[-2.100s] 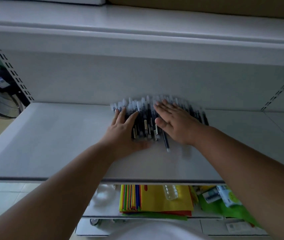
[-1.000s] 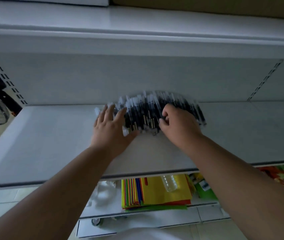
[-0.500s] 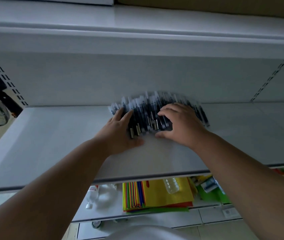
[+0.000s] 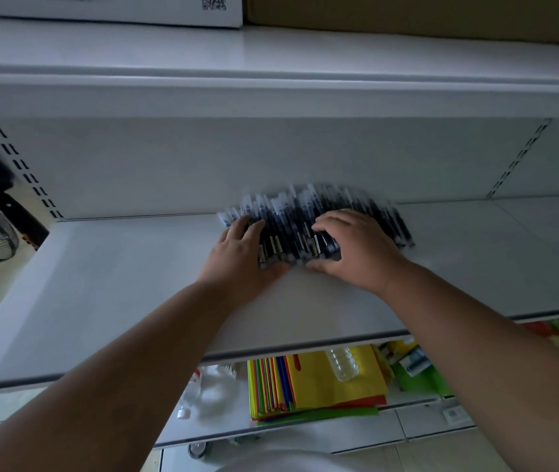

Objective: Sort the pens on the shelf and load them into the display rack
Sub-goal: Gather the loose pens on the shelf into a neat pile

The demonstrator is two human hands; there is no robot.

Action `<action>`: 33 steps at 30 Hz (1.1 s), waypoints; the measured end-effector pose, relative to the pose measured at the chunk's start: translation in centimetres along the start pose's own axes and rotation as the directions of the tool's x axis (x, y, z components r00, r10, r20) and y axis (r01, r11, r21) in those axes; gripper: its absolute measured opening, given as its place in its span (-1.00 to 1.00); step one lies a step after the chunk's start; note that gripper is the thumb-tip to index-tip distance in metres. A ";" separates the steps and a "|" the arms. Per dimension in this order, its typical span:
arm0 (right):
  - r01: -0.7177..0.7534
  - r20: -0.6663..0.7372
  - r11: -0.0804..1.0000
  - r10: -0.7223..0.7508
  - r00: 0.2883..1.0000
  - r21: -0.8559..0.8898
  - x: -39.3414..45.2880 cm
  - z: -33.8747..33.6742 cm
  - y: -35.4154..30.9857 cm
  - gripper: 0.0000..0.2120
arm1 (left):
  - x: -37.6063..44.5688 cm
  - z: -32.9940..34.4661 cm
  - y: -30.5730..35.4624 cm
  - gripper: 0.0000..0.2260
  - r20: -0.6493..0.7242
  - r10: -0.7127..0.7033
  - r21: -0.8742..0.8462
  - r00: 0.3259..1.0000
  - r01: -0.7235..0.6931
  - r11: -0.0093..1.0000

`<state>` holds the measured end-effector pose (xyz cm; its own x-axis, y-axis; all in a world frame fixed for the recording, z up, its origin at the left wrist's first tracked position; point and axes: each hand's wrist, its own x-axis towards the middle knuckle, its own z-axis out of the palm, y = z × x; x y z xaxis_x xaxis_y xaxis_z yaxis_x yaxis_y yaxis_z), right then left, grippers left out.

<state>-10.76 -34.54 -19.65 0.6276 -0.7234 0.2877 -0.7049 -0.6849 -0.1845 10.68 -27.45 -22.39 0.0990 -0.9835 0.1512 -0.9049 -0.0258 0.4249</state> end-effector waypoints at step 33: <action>-0.388 0.188 0.918 0.397 0.899 -0.081 5.1 -0.3 -5.9 -0.70 | 0.8 -2.3 0.6 -0.71 0.029 -0.351 0.060 0.936 0.349 0.935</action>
<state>-3.47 -34.12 -16.83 0.3465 -0.9380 0.0089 -0.9174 -0.3408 -0.2054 11.18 -27.83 -20.00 0.3982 -0.9167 -0.0339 -0.8366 -0.3781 0.3963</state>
